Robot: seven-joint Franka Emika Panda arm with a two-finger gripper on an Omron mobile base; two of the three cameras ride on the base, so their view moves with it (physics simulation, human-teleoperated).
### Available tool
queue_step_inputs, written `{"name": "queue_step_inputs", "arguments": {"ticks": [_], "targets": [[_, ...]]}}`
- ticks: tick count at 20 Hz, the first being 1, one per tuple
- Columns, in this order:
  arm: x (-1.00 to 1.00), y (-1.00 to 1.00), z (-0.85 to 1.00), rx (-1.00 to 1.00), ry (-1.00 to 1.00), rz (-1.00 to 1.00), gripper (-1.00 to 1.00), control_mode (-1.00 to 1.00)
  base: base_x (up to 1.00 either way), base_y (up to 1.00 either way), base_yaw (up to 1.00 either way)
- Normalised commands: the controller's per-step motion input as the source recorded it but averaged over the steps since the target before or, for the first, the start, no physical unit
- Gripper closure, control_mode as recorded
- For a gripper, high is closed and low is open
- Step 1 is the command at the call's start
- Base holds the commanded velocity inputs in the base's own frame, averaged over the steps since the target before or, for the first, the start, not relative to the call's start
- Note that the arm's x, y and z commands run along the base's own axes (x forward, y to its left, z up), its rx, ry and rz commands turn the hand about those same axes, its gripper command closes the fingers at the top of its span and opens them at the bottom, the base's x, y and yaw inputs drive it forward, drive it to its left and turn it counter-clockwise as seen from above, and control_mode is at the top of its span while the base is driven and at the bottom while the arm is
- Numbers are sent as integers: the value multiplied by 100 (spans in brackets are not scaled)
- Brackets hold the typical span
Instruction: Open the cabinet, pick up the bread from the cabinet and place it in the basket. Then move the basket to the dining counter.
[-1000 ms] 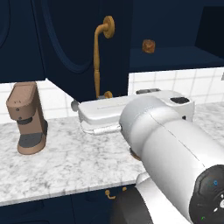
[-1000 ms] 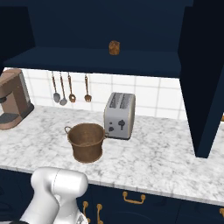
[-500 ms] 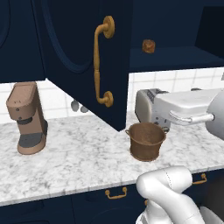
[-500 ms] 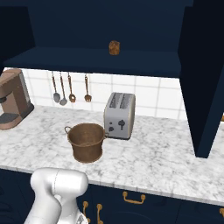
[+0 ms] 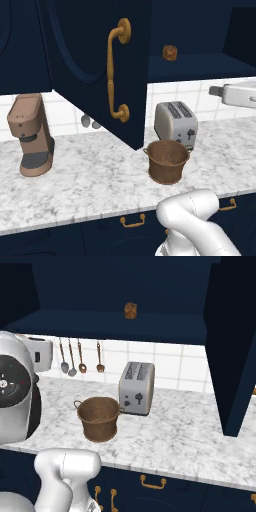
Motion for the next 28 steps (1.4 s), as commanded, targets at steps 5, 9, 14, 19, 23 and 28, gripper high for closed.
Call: {"name": "queue_step_inputs", "arguments": {"ticks": [5, 9, 14, 19, 23, 28], "targets": [[98, 3, -25, 0, -1, 57, -100, -100, 0, 0, 0], [72, 56, -35, 0, -12, 39, -100, -100, 0, 0, 0], [56, 80, -19, 0, -3, 21, -100, -100, 0, 0, 0], [49, 83, -1, 0, 3, 13, -100, -100, 0, 0, 0], [31, 84, 0, 0, 5, 12, -100, -100, 0, 0, 0], [6, 89, 0, 0, 0, 12, -100, -100, 0, 0, 0]]}}
